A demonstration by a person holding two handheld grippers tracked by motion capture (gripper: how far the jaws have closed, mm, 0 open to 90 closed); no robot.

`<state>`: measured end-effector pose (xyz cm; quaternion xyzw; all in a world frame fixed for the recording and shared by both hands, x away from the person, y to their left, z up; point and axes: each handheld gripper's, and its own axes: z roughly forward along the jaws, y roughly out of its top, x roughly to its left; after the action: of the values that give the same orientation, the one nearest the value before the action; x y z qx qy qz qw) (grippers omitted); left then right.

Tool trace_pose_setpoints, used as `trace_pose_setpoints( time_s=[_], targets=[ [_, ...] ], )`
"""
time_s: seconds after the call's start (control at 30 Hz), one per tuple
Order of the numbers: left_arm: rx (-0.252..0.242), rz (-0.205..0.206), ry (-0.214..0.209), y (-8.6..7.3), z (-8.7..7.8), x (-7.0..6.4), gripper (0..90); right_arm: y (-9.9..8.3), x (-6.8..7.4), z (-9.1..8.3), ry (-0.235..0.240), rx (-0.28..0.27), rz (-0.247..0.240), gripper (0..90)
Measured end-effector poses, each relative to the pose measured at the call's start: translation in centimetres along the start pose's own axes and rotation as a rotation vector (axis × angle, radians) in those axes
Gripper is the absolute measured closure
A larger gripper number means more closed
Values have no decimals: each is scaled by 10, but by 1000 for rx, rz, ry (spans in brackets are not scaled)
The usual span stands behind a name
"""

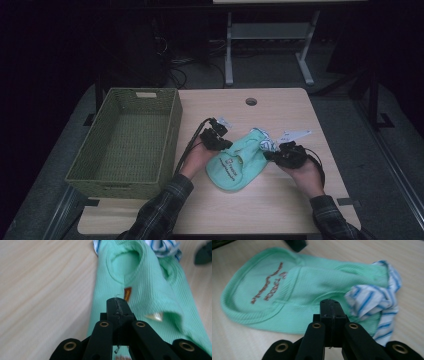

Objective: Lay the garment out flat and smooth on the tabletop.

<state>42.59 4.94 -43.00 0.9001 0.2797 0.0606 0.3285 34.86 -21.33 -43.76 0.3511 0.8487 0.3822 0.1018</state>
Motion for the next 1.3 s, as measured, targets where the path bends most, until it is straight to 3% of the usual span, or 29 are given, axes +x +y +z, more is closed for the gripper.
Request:
trace_pose_setpoints(
  time_s=[0.33,0.43,0.6,0.77,0.9,1.07,1.2,1.3],
  targets=[
    [0,-10,9,1,26,6,896,-11,29,11,48,29,-19,899],
    [20,-6,12,-2,33,8,896,-12,35,16,55,36,-16,899],
    [8,-21,6,-4,35,9,897,-11,40,25,66,58,-21,899],
    [18,-39,-2,-4,34,9,898,-14,40,32,52,91,-37,899],
    [50,-32,22,-6,30,6,897,-16,37,30,46,94,-38,899],
    [61,-53,22,-15,21,0,898,-19,29,23,24,106,-40,899],
    [74,-42,12,-25,13,-9,898,-21,23,18,5,119,-40,899],
    [109,-10,6,-30,6,-15,898,-23,19,17,-2,115,-40,899]
  ],
)
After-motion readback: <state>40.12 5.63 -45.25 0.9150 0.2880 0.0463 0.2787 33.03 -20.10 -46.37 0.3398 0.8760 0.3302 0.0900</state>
